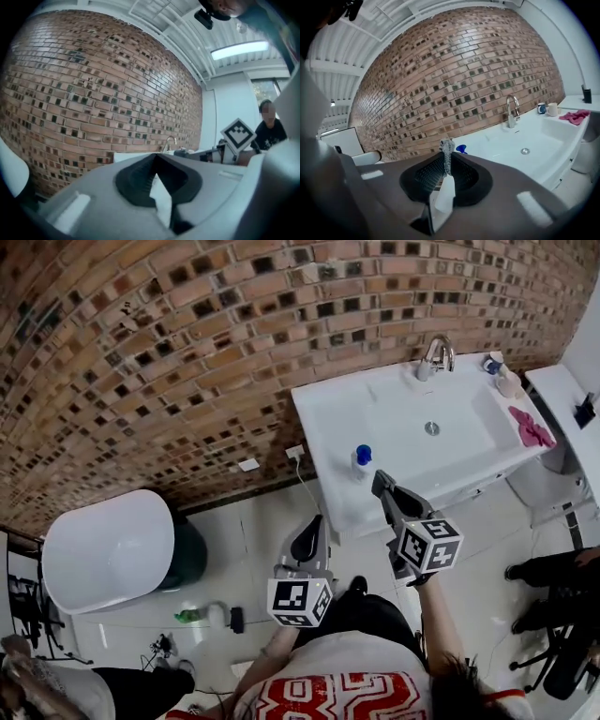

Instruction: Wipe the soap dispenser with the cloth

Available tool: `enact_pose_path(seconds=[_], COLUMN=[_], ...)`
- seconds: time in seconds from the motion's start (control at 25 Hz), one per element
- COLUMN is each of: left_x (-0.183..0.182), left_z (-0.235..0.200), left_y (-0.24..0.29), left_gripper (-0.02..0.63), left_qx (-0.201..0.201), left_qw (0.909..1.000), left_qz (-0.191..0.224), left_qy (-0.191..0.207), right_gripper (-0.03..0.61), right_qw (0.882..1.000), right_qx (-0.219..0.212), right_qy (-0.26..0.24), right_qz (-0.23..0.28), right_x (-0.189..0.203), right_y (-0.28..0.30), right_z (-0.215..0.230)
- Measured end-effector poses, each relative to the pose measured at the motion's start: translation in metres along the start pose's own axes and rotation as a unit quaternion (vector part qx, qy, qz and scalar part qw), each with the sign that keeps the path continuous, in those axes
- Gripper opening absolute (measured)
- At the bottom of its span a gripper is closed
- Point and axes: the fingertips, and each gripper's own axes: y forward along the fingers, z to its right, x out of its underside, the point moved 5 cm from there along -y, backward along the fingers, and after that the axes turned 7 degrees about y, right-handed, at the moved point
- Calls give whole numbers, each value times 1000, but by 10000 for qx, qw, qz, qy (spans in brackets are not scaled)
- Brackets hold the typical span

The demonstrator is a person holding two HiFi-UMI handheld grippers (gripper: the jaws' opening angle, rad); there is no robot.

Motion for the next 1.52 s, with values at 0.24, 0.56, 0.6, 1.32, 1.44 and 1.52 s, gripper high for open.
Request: enact_pose_path(seconds=[0.24, 0.56, 0.6, 1.32, 1.44, 1.52], left_x=[9, 8, 7, 10, 12, 12], left_z=[-14, -15, -15, -44, -45, -46], left_y=[20, 45, 46, 61, 63, 64], left_gripper=[3, 3, 3, 3, 3, 3], left_qx=[-284, -41, -8, -71, -62, -48], left_qw=[9992, 9993, 9993, 9994, 9992, 9992], left_qz=[-271, -329, -328, -308, -342, -346], left_qy=[104, 185, 187, -130, -172, -181], right_gripper=[48, 48, 48, 48, 48, 48], right_qw=[9977, 9859, 9830, 9829, 9827, 9836], right_qx=[-94, -17, -20, 190, 328, 299], right_qy=[-190, -477, -492, -10, -32, -47], right_qz=[-644, -1606, -1768, -1832, -1821, -1778], right_x=[-12, -30, -28, -34, -35, -36], right_y=[58, 97, 102, 105, 100, 95], right_z=[15, 19, 21, 52, 59, 56])
